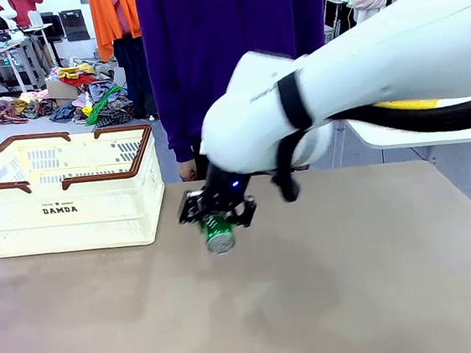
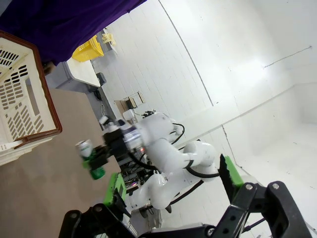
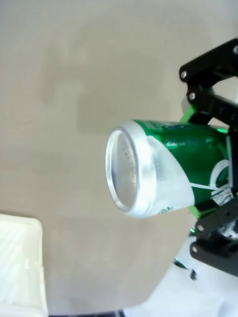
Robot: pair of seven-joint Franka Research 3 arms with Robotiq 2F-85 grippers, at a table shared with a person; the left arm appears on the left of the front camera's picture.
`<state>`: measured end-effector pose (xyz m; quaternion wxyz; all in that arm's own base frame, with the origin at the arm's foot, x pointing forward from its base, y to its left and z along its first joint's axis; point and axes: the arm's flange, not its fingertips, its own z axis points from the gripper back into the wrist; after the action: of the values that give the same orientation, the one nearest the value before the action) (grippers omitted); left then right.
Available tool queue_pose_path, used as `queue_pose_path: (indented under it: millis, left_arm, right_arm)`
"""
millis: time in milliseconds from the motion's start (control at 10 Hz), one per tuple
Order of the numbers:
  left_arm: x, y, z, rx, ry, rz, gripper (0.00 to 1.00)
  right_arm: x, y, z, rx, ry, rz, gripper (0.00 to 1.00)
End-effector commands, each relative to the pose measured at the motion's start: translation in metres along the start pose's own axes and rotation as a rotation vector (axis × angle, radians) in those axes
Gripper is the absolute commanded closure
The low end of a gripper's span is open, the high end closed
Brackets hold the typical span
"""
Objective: Place the drinks into the Shopping basket.
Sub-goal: Pick up one drink and place it into the Shopping basket.
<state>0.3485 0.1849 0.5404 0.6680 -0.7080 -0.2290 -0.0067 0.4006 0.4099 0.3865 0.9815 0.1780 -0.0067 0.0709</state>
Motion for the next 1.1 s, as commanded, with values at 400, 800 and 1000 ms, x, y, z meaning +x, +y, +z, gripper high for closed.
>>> queue_pose_path:
  millis: [400,800,1000]
  left_arm:
    - [-0.001,-0.001,0.001,-0.012,0.012,-0.014,0.00]
    - [-0.001,-0.001,0.001,-0.012,0.012,-0.014,0.00]
    - [-0.001,-0.001,0.001,-0.012,0.012,-0.014,0.00]
  right_arm:
    - [0.034,0.017,-0.081,-0.143,0.063,-0.066,1.00]
    - [0.034,0.004,-0.091,-0.103,0.086,-0.051,1.00]
    - [0.033,0.003,-0.096,-0.112,0.089,-0.047,1.00]
